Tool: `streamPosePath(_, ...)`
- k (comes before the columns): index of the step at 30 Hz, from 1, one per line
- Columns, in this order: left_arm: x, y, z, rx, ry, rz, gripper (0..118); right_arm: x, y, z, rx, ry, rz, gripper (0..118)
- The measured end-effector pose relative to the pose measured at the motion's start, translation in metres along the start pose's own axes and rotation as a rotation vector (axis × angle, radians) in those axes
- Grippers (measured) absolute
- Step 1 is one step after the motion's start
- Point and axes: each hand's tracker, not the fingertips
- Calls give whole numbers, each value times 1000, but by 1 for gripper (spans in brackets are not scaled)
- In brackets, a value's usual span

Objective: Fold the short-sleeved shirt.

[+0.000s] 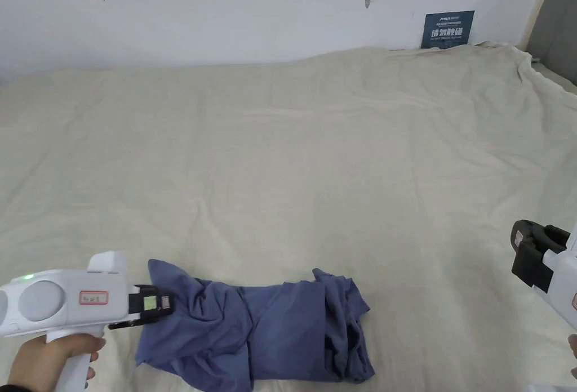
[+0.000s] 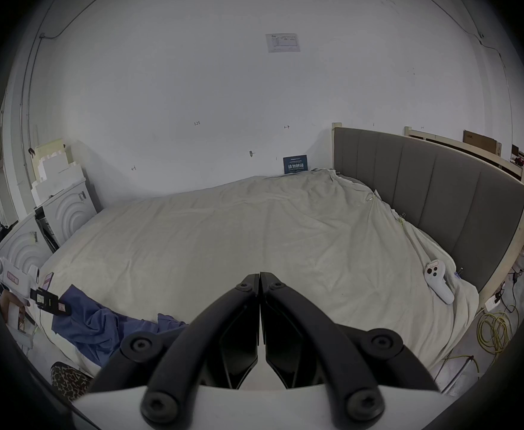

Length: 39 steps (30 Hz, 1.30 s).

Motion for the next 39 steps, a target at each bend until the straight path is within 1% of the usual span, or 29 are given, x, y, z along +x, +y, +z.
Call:
streamPosePath(6,85,18,-20,-54,-133,-107,4,3,0,3,2,-1,2,0)
streamPosePath(8,98,23,-38,-78,-171,-138,4,4,-1,4,4,-3,-2,0)
streamPosePath(12,142,22,-71,-128,-221,-210,4,9,-2,7,5,-10,-7,0)
streamPosePath(15,171,15,-99,-187,-209,-270,4,13,-3,8,4,-20,-12,0)
streamPosePath(18,190,6,-129,-229,-184,-286,4,18,-5,11,3,-28,-18,0)
streamPosePath(20,200,-3,-153,-274,-140,-304,4,22,-6,13,2,-37,-21,0)
streamPosePath(24,213,-17,-185,-304,-101,-324,4,28,-9,17,-3,-55,-27,0)
streamPosePath(29,225,-33,-208,-310,-36,-362,5,35,-12,20,-9,-76,-39,0)
streamPosePath(31,224,-34,-208,-302,-24,-352,6,37,-12,21,-10,-82,-41,0)
streamPosePath(33,221,-32,-205,-294,-30,-336,15,39,-11,22,-9,-86,-41,0)
streamPosePath(35,218,-30,-198,-275,-45,-304,28,39,-11,22,-8,-89,-42,0)
streamPosePath(36,218,-28,-194,-271,-58,-283,41,40,-10,22,-8,-90,-42,0)
streamPosePath(37,218,-26,-189,-262,-83,-260,68,39,-10,23,-8,-90,-43,0)
streamPosePath(39,217,-21,-176,-234,-97,-230,101,38,-9,23,-5,-87,-44,0)
